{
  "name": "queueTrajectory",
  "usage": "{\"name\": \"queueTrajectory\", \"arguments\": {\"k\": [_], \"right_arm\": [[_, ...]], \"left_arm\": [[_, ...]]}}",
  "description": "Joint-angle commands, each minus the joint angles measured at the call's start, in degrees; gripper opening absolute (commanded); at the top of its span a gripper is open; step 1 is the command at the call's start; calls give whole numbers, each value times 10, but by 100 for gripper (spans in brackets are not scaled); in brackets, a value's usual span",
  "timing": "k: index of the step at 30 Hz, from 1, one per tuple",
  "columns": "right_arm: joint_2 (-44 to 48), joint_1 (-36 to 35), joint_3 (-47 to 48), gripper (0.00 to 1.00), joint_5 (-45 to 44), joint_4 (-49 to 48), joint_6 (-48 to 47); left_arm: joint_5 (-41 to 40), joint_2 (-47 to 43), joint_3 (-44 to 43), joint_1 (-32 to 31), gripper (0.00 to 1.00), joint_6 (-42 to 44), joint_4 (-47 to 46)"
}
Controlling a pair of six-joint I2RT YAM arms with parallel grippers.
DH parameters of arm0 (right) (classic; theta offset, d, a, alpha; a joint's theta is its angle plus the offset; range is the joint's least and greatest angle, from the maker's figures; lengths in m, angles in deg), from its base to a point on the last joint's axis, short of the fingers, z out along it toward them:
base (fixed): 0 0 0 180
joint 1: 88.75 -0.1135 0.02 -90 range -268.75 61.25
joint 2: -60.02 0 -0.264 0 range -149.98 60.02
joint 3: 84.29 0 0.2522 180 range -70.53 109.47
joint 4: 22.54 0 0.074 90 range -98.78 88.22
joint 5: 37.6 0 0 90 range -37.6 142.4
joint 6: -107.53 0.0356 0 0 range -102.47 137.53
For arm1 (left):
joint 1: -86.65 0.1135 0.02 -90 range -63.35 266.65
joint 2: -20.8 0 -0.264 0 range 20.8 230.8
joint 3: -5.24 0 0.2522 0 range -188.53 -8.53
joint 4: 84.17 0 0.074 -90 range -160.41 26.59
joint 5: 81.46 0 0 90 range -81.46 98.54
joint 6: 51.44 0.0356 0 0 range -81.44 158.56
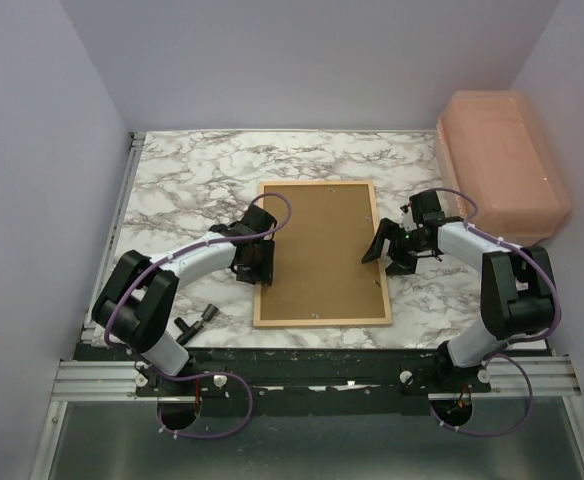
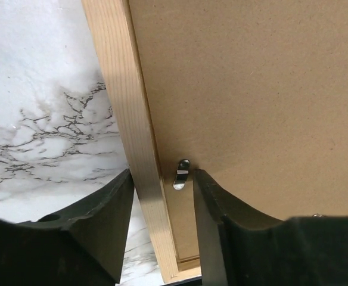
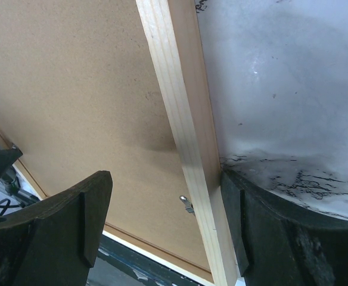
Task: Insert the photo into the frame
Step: Install the photo frame at the center of the board.
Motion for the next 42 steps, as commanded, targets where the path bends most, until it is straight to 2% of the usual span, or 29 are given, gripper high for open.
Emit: {"name": "queueTrajectory", "arguments": {"k": [1, 4, 9, 17, 22, 25, 29, 34, 38, 42], "right_arm": [[-18, -3, -27, 82, -12, -2, -7], [-20, -3, -28, 82, -12, -3, -7], [-16, -3, -28, 82, -13, -9, -6], [-1, -3, -26, 82, -28, 13, -16], [10, -3, -26, 83, -39, 25, -24], [18, -3, -27, 83, -53, 39, -30], [28, -3, -24, 83, -74, 63, -29], [34, -9, -28, 84, -59, 59, -23], [21, -42, -21, 83, -60, 51, -11], [2, -94, 0, 83, -81, 54, 0]], "left_arm": [[-21, 5, 5, -3, 38, 4, 12], [-21, 7, 5, -3, 20, 4, 10], [-21, 15, -2, -3, 2, 5, 11], [-1, 0, -8, -2, 0, 3, 4], [28, -24, -4, 2, 42, -16, -6], [50, -45, 6, 10, 55, -29, -18], [78, -69, 18, 27, 64, -36, -29], [144, -82, 37, 67, 65, -49, -60], [176, -89, 56, 100, 66, -57, -83], [162, -99, 67, 123, 69, -57, -74]]}}
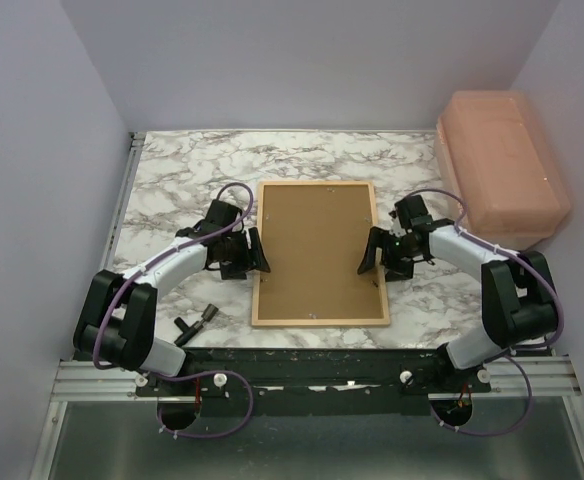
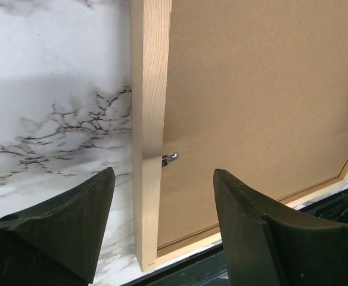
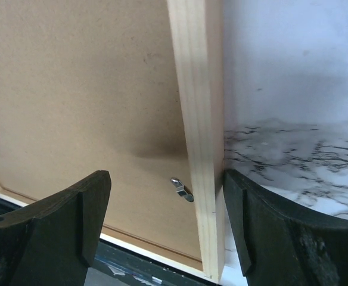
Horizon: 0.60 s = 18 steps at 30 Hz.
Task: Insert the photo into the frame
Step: Install the photo frame at the center of the board.
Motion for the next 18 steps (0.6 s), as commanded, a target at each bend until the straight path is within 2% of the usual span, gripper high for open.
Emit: {"name": "queueTrajectory", "arguments": {"k": [1, 11, 18], "right_arm": [[-32, -58, 21, 83, -41, 25, 10], [-50, -141, 76, 78, -149, 111, -1], [-76, -155, 82, 67, -222, 130, 1]], "left_arm": [[20, -25, 18, 24, 70, -7, -11], [11, -25, 36, 43, 70, 3, -11], [10, -13, 28, 43, 70, 11, -7]]}}
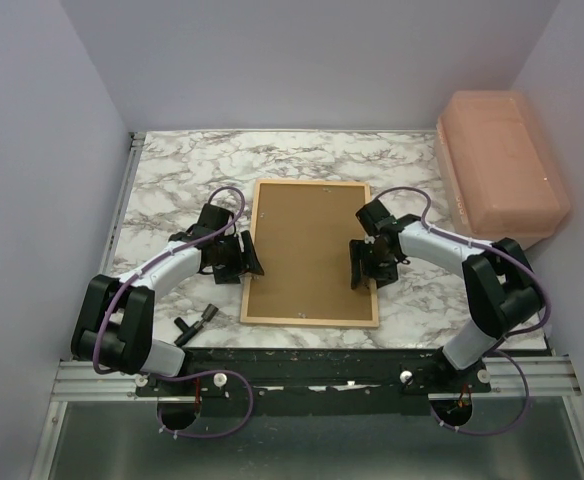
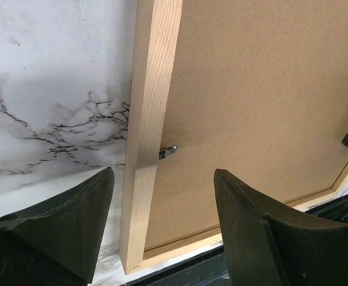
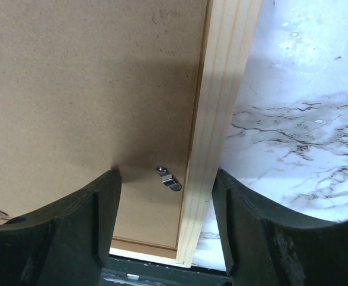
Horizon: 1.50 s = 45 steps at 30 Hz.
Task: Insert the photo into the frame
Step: Install the photo frame at the center of the board.
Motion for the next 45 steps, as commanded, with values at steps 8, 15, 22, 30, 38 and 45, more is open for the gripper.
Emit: {"name": "queueTrajectory", "arguments": {"k": [8, 15, 22, 30, 38, 45], "right_arm": [[-43, -6, 28, 42, -137, 49, -2], [-50, -8, 38, 8, -167, 55, -7], [-38, -10, 43, 0, -164, 47, -9], [-35, -8, 54, 45, -64, 13, 3], [-60, 1, 99, 91, -19, -15, 20], [-120, 27, 139, 92, 13, -44, 18]], "left_arm": [[-2, 7, -7, 2, 70, 17, -3], [-3, 12, -9, 2, 70, 21, -1], [-1, 23, -16, 2, 69, 24, -1], [-2, 42, -44, 14, 70, 37, 8], [49, 82, -71, 55, 70, 48, -23], [84, 145, -116, 59, 70, 51, -41]]}}
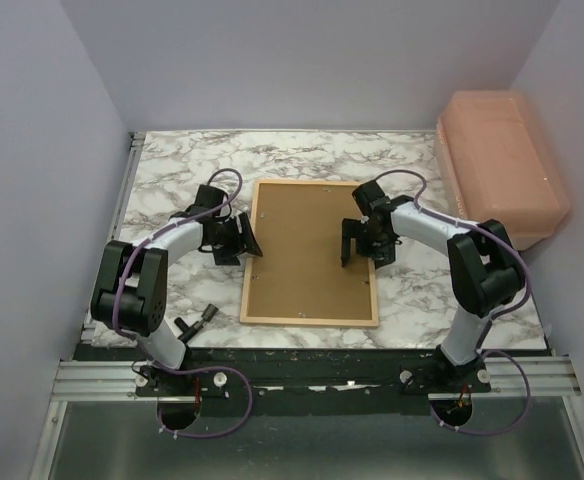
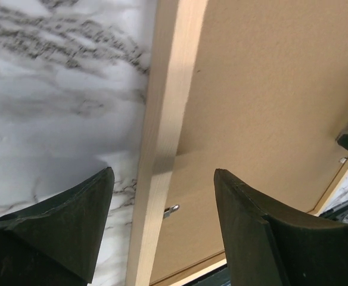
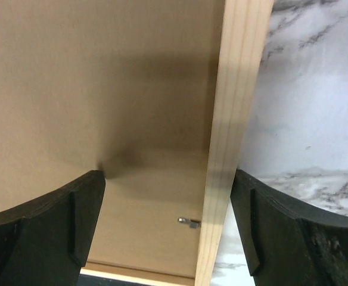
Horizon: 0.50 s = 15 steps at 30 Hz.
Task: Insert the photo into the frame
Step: Install the photo frame at the center of the board.
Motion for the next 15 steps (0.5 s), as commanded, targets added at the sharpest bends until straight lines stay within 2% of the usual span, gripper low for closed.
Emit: {"name": "queueTrajectory", "arguments": {"k": [1, 8, 15], "right_arm": [[-50, 13, 48, 92, 33, -47, 7], [-83, 14, 99, 92, 76, -28, 5], [-32, 13, 35, 92, 89, -21, 8]], "left_arm": [[49, 34, -30, 3, 70, 8, -29], [110, 41, 3, -1, 64, -19, -76], [111, -3, 51, -23, 63, -31, -73]]}}
